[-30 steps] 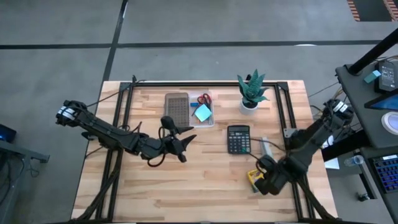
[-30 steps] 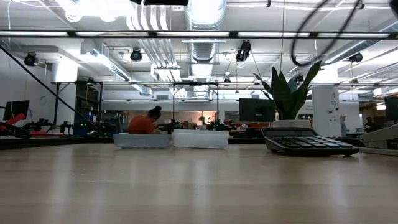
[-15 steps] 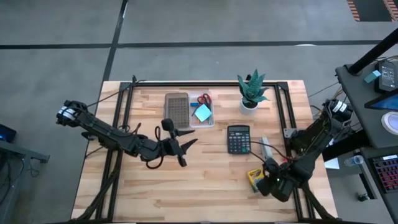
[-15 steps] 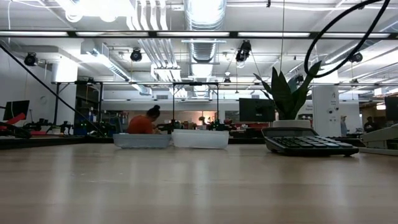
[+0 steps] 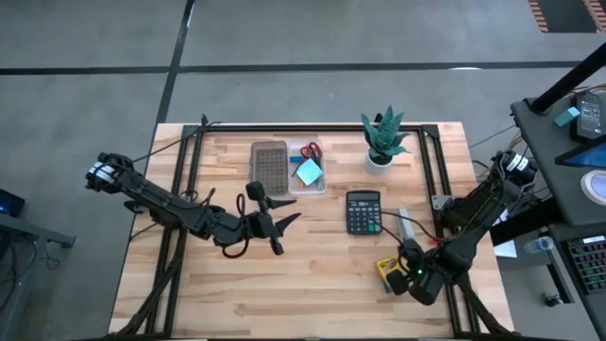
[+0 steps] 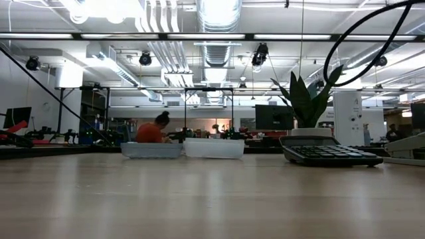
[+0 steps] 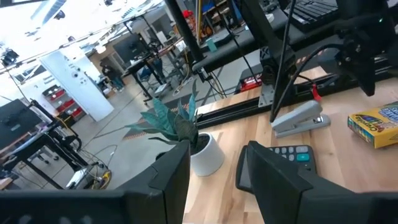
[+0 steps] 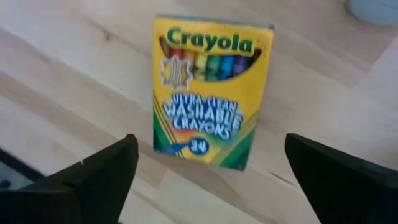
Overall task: Pack school essentials
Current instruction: Put the yellow crayon box into the transparent supply box
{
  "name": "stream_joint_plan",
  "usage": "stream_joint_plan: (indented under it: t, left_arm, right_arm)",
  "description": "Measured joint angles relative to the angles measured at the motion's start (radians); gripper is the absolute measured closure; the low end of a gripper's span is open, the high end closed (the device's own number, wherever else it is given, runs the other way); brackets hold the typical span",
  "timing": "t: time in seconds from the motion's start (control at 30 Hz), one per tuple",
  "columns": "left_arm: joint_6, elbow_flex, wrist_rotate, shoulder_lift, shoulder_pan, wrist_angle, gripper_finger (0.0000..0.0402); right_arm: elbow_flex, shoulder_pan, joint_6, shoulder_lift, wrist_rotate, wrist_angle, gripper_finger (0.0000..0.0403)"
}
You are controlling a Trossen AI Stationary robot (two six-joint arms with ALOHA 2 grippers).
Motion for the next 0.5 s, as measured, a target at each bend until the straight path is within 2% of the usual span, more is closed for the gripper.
stream_joint_plan:
  t: [0.2, 0.5]
  left_arm:
    - [0.005, 0.0, 0.0, 0.0, 0.0, -0.004, 0.0261]
    - [0.006, 0.0, 0.0, 0.0, 0.0, -0.008, 0.0261]
  right_arm:
    - [0.0, -0.05, -0.009, 0.045, 0.006, -0.004, 0.0008]
    - [0.0, -0.061, -0.024, 0.105, 0.003, 0.019, 0.0007]
